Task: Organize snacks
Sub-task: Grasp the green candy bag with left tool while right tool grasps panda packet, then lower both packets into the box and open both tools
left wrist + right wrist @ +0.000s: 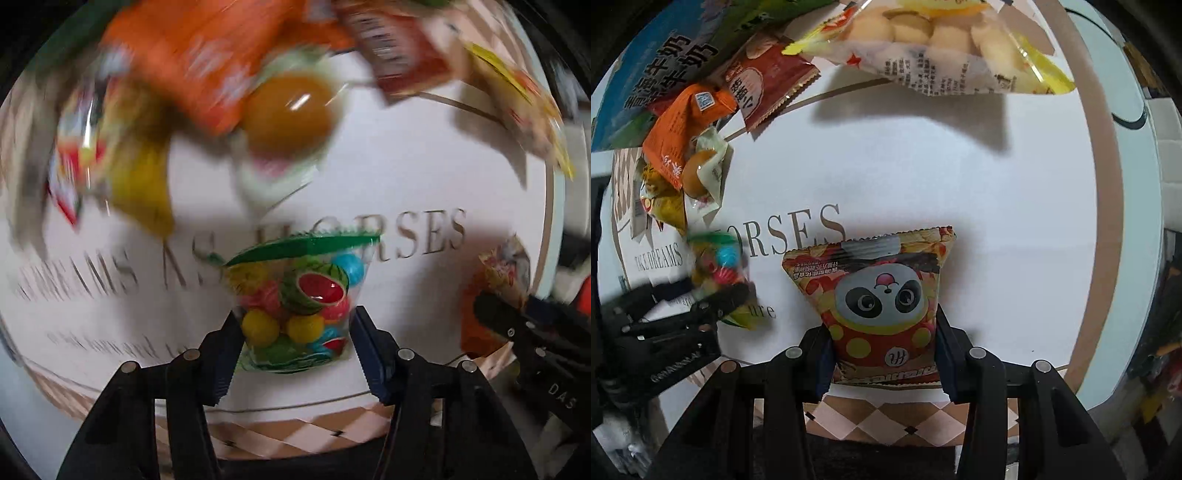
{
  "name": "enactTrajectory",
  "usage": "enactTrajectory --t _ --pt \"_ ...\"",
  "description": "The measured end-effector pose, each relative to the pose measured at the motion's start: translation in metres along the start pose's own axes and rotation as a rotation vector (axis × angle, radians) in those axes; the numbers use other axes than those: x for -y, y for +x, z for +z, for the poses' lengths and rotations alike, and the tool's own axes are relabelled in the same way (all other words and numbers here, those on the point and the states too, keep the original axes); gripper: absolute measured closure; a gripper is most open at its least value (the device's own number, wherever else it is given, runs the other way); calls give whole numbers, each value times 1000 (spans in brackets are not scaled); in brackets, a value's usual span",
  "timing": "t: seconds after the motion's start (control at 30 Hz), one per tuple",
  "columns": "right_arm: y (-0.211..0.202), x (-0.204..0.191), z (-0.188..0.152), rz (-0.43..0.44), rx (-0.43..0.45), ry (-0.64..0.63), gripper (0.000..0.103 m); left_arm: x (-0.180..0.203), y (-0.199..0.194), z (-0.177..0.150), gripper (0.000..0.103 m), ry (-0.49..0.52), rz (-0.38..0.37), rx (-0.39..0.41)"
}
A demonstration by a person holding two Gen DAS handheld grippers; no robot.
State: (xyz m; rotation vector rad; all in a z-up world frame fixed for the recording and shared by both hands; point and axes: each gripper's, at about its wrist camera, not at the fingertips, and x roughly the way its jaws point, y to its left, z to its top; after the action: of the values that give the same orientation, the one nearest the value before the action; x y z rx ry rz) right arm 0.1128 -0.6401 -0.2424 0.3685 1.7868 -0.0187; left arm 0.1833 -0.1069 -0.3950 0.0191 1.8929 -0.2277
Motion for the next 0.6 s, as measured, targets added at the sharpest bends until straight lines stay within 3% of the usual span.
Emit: enactTrajectory --t 0.2,0.37,0.5,0.6 --pt "9 3 15 -9 -47 26 53 2 2 -5 48 1 4 25" --pt "6 1 18 -46 -19 -8 57 1 -4 -21 57 -28 24 86" --pt "-1 2 13 -39 11 -15 58 3 -20 -34 57 -49 13 108" --pt "-30 3 13 10 40 -25 58 2 -51 -44 57 -61 -21 149"
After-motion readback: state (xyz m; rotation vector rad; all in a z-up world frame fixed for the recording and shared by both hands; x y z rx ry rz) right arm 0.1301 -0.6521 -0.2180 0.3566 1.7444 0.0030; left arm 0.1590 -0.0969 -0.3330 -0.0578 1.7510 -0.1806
